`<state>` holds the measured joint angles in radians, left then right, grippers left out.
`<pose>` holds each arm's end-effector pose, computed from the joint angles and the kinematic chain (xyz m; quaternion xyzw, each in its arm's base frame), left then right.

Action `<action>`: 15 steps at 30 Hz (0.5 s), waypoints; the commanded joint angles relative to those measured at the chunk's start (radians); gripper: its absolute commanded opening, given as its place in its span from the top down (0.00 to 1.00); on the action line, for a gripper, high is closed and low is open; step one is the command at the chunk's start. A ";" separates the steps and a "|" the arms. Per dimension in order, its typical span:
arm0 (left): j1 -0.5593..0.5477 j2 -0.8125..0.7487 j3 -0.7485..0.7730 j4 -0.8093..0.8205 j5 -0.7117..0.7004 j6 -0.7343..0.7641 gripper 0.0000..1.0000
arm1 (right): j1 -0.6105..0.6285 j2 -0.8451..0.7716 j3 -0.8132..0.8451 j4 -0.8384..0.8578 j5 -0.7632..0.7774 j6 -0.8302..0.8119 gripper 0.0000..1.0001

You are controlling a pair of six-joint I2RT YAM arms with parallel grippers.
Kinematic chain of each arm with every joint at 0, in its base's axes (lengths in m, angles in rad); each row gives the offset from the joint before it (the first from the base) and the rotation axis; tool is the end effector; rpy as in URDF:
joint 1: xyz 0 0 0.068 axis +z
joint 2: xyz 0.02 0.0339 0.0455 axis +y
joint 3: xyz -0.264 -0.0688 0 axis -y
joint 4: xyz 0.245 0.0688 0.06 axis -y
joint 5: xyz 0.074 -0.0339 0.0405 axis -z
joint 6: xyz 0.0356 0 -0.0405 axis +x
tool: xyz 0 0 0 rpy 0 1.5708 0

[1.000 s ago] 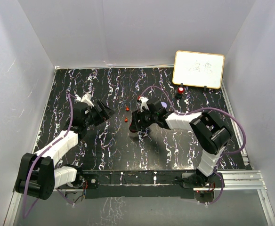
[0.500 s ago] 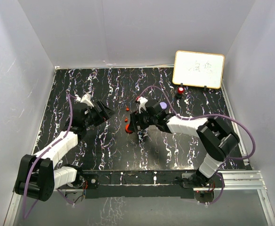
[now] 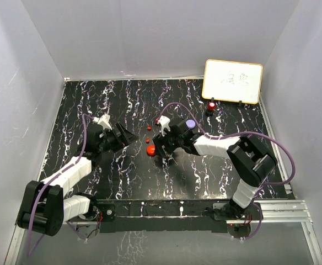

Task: Insert the wireless bluetooth earbuds into the charging case
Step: Pick up the charging case at the center of the board.

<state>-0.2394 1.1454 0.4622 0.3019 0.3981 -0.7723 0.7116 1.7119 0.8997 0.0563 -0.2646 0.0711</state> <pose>0.2280 -0.0699 0.2061 -0.1069 0.8125 -0.4094 0.4011 0.2575 0.2344 0.1640 -0.3361 0.8474 0.2618 0.3169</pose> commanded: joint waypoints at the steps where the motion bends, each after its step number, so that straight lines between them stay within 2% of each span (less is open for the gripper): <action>1: 0.004 0.019 -0.018 0.068 0.118 -0.021 0.17 | 0.010 -0.003 0.036 0.048 -0.037 -0.079 0.32; 3: 0.004 0.036 -0.023 0.078 0.137 -0.031 0.11 | 0.014 0.005 0.041 0.048 -0.044 -0.093 0.32; 4: 0.005 0.041 -0.027 0.084 0.142 -0.039 0.04 | 0.016 0.012 0.045 0.048 -0.045 -0.101 0.32; 5: 0.004 0.046 -0.031 0.092 0.148 -0.045 0.02 | 0.017 0.021 0.050 0.047 -0.045 -0.108 0.32; 15: 0.005 0.046 -0.037 0.085 0.150 -0.054 0.01 | 0.049 0.126 0.085 0.067 -0.027 -0.174 0.33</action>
<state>-0.2394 1.2060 0.4232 0.3790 0.5186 -0.8200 0.7456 1.8019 0.9436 0.0853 -0.2981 -0.0605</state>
